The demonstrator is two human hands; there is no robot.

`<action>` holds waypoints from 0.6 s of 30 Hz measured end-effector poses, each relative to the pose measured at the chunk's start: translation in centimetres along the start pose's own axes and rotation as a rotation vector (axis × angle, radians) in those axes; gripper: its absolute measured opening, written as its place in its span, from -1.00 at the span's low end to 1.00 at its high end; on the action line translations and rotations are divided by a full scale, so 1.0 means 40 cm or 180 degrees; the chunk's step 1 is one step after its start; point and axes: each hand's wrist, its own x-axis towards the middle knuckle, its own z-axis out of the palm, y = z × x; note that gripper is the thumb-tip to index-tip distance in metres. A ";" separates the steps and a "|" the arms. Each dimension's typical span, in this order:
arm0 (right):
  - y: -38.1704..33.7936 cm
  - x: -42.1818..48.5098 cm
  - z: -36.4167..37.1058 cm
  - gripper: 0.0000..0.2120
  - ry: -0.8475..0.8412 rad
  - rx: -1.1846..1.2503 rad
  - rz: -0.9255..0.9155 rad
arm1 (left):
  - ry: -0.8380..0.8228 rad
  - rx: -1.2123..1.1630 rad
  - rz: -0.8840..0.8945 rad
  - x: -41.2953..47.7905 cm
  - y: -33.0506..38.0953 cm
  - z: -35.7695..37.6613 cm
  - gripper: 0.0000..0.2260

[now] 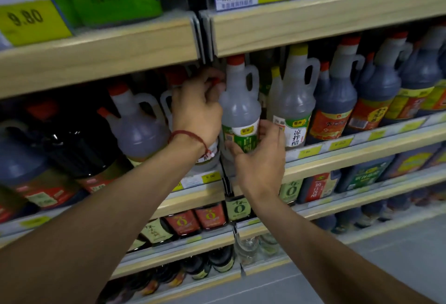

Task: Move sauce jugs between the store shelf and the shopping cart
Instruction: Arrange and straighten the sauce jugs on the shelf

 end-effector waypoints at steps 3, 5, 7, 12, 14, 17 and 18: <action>0.005 -0.010 0.003 -0.39 0.0094 -0.0060 -0.0018 | -0.0046 -0.0235 -0.0018 -0.002 -0.011 -0.001 -0.78; 0.008 -0.016 0.002 -0.38 0.0143 -0.0131 -0.0027 | -0.0094 -0.0423 -0.0055 -0.007 -0.010 0.004 -0.77; 0.009 -0.019 -0.004 -0.36 0.0179 -0.0176 -0.0058 | -0.0119 -0.0568 -0.0081 -0.011 -0.010 0.007 -0.77; 0.020 -0.011 -0.018 -0.32 0.0153 -0.0357 -0.0112 | 0.0010 -0.0504 -0.0050 -0.016 -0.026 0.020 -0.76; 0.024 -0.009 -0.020 -0.32 0.0137 -0.0383 -0.0144 | 0.0032 -0.0485 -0.0062 -0.020 -0.033 0.026 -0.76; 0.026 -0.009 -0.024 -0.32 0.0188 -0.0404 -0.0191 | 0.0014 -0.0478 -0.0047 -0.023 -0.035 0.036 -0.76; 0.027 -0.007 -0.026 -0.31 0.0218 -0.0407 -0.0196 | -0.0003 -0.0493 -0.0053 -0.023 -0.033 0.040 -0.77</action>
